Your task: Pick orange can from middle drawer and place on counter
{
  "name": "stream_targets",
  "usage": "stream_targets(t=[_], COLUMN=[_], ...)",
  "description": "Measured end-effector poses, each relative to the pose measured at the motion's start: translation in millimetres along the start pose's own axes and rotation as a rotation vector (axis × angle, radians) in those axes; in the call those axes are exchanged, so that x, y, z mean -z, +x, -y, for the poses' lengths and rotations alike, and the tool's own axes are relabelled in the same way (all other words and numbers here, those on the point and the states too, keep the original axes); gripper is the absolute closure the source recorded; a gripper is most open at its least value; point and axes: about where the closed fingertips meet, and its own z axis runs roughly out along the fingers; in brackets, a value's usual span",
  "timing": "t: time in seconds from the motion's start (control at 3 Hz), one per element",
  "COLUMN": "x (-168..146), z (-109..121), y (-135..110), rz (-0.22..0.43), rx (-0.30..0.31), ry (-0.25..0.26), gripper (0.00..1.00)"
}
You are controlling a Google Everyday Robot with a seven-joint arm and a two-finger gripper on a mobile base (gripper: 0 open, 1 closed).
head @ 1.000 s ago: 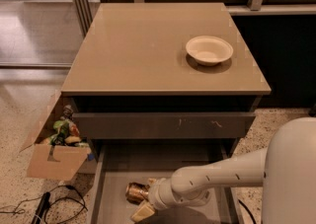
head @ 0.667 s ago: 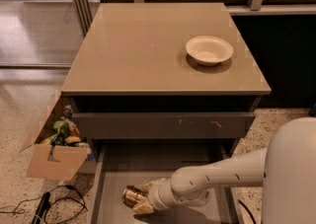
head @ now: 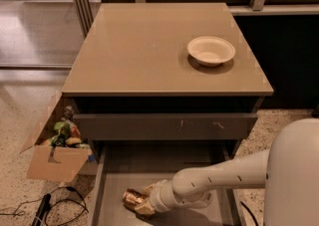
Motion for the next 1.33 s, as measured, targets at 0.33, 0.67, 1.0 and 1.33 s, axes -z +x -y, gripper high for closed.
stream_targets(t=[0.33, 0.67, 1.0, 1.33], x=[0, -1, 14, 50], z=[0, 0, 9, 11], y=[0, -2, -22, -59], rz=[0.000, -0.005, -0.008, -0.013], rx=[0.000, -0.004, 0.011, 0.042], ry=[0.000, -0.004, 0.001, -0.001], gripper=[1.00, 1.00, 1.00, 1.00])
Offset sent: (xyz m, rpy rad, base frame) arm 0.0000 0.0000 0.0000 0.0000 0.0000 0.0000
